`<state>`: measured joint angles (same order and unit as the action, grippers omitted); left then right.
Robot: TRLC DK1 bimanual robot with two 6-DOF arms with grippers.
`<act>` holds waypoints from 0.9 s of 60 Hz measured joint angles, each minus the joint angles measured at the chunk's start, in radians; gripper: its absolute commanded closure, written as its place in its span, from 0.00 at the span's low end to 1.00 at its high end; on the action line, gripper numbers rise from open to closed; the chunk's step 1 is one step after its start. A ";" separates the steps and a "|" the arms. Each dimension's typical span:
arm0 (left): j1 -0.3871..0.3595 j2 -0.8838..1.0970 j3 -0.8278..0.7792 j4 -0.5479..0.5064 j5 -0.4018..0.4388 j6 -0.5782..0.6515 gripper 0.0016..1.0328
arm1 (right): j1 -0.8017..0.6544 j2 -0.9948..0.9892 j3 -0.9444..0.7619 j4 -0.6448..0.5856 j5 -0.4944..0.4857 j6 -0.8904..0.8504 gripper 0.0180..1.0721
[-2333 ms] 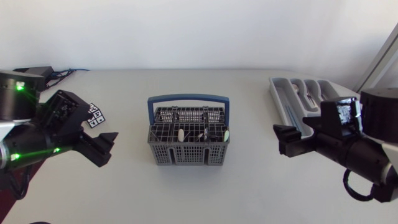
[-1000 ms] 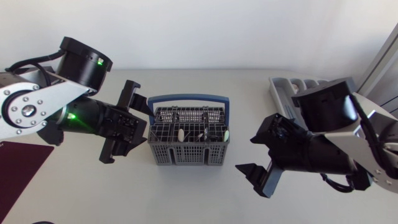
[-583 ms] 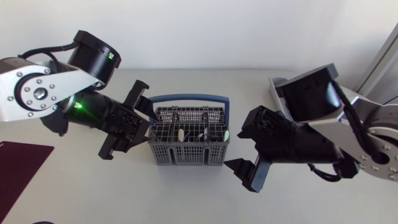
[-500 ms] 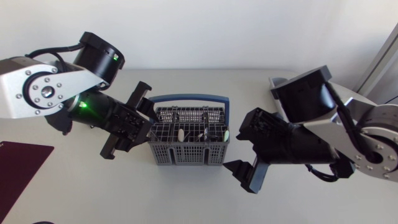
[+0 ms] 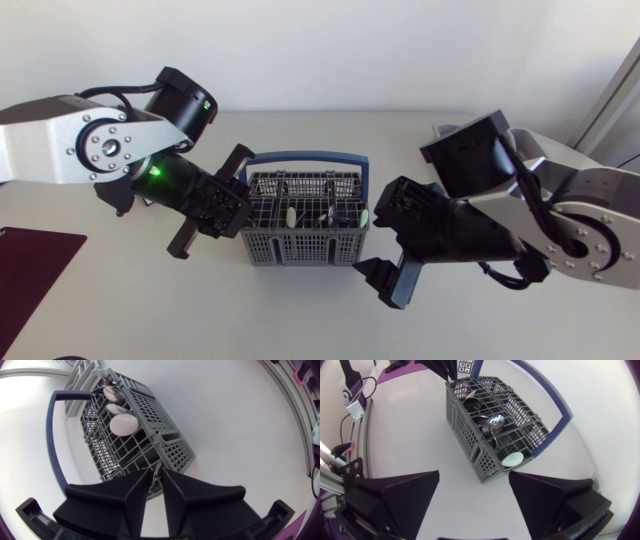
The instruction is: Transfer all utensils from the basket to the drawer tray.
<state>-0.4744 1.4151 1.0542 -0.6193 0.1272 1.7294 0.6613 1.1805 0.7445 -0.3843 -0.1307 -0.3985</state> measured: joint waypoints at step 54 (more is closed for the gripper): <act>-0.020 -0.188 0.263 -0.248 -0.039 -0.030 0.97 | 0.066 -0.122 -0.031 -0.013 0.045 0.001 0.05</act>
<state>-0.4942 1.2266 1.3170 -0.8669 0.0879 1.6993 0.7273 1.0584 0.7135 -0.3969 -0.0853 -0.3977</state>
